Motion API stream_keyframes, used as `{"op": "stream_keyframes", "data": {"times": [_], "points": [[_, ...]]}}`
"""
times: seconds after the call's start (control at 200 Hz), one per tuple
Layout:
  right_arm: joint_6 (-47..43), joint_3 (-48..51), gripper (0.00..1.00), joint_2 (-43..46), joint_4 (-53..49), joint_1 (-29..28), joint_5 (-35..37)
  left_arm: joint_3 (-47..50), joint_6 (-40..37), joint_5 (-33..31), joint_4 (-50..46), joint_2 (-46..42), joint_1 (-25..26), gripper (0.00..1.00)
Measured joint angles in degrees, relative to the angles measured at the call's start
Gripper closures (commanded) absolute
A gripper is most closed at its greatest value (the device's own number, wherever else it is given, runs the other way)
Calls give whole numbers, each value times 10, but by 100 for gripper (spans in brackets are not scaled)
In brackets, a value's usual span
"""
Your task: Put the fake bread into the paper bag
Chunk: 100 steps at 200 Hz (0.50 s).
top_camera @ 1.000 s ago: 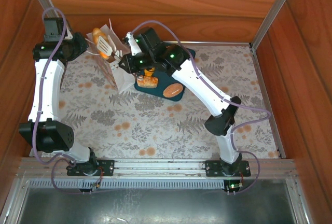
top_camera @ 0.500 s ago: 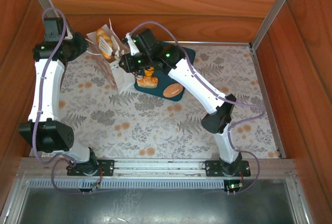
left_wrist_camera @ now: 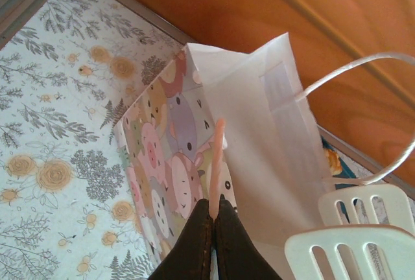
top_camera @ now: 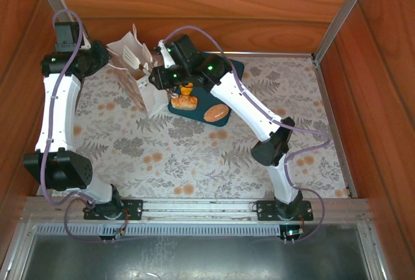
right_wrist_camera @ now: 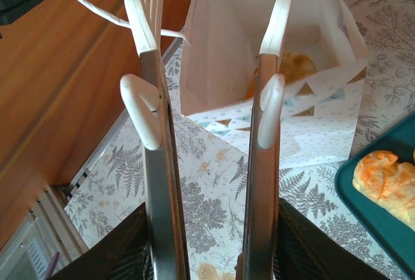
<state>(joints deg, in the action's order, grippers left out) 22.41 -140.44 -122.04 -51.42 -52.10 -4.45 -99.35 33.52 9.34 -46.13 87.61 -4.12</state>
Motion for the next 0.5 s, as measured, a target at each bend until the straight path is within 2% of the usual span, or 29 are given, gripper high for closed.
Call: {"op": "stream_keyframes", "data": {"times": [0.255,0.5], "points": [[0,8,56,24,0,0,-17,0,0,0,0,0,0,100],[1,113,57,161,19,-1,-8,0,0,0,0,0,0,100]]}}
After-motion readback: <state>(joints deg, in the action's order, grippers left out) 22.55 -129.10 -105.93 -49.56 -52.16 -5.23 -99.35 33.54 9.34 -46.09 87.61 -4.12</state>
